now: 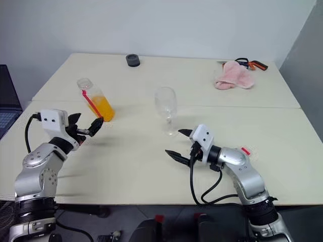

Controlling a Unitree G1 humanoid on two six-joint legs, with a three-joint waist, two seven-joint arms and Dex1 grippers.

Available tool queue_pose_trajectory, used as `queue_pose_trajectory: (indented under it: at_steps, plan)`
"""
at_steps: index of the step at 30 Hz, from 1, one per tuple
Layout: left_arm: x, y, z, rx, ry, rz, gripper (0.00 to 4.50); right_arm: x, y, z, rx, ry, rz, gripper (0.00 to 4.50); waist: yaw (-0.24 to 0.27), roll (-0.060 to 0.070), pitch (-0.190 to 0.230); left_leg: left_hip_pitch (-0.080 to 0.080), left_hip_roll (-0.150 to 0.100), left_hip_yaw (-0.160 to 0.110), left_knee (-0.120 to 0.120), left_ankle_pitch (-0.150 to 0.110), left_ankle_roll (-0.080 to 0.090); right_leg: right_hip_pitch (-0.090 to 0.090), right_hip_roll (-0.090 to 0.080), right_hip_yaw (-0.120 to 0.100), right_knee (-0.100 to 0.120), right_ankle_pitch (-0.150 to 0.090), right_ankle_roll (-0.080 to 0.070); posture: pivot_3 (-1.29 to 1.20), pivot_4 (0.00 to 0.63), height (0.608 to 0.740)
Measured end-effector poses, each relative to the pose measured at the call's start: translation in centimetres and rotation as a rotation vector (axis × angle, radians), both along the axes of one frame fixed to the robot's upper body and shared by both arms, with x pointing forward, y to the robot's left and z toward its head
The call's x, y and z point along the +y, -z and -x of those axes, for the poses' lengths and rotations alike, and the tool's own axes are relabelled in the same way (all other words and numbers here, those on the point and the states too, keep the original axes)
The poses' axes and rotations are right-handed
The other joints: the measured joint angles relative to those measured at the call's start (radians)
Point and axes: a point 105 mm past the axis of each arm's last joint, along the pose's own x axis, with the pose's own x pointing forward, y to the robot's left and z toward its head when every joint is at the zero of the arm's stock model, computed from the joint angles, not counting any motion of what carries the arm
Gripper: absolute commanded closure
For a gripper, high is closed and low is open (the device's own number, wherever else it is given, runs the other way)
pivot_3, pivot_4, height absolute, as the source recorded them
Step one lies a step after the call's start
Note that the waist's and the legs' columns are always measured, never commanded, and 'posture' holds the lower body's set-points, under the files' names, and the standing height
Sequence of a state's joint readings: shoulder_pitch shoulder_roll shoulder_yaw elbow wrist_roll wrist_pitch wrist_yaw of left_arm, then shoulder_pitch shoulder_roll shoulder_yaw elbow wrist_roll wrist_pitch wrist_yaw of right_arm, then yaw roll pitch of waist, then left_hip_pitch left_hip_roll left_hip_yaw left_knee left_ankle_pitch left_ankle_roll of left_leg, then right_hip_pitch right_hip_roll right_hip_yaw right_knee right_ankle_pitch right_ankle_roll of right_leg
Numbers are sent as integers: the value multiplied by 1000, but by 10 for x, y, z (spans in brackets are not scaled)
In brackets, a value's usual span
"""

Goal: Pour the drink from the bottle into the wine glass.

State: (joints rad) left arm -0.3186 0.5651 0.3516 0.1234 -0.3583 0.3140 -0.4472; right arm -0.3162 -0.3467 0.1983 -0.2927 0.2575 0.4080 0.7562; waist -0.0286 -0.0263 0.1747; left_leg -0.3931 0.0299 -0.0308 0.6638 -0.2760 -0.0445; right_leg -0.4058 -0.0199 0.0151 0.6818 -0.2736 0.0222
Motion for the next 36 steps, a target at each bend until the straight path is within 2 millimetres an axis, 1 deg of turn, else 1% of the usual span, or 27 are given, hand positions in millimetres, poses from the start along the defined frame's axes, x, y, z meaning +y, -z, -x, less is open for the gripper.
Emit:
queue_pose_trajectory:
  at_steps: [7,10,14,21,25,28,31,36]
  plan:
    - [8,-2,-13,18,-31,6,0,3,-7,0,-1,-3,-23,27,0,0,0,0,0,0,0,0,0,0,0,0,0,0,0,0,150,740]
    - [14,-8,-23,23,-43,-5,0,6,-12,4,8,-28,-38,27,0,0,0,0,0,0,0,0,0,0,0,0,0,0,0,0,150,740]
    - [14,-15,-34,18,-29,-22,0,10,-20,7,-4,-54,-48,27,0,0,0,0,-1,0,0,0,0,0,0,0,0,0,0,0,150,740]
    - [13,-14,-52,35,-3,-4,0,12,-26,8,-24,-60,-45,27,0,0,0,-1,-1,0,0,0,0,0,0,-1,0,0,0,0,150,740]
    - [12,-17,-63,29,8,3,0,15,-27,10,-32,-72,-43,27,0,0,0,-1,-1,0,1,0,0,0,0,-1,0,0,0,0,150,740]
    - [12,-17,-66,27,12,2,0,16,-27,10,-33,-73,-42,27,0,0,0,-1,-1,0,1,0,0,-1,0,-1,0,0,0,0,150,740]
    - [12,-16,-70,31,15,11,571,16,-28,11,-37,-74,-42,0,0,0,0,-2,-1,0,1,0,0,-1,0,-1,0,0,0,0,150,740]
    - [12,-14,-71,23,21,14,2041,16,-28,10,-39,-67,-43,0,-1,0,0,-2,-1,0,1,0,0,-1,0,-1,0,0,0,0,150,740]
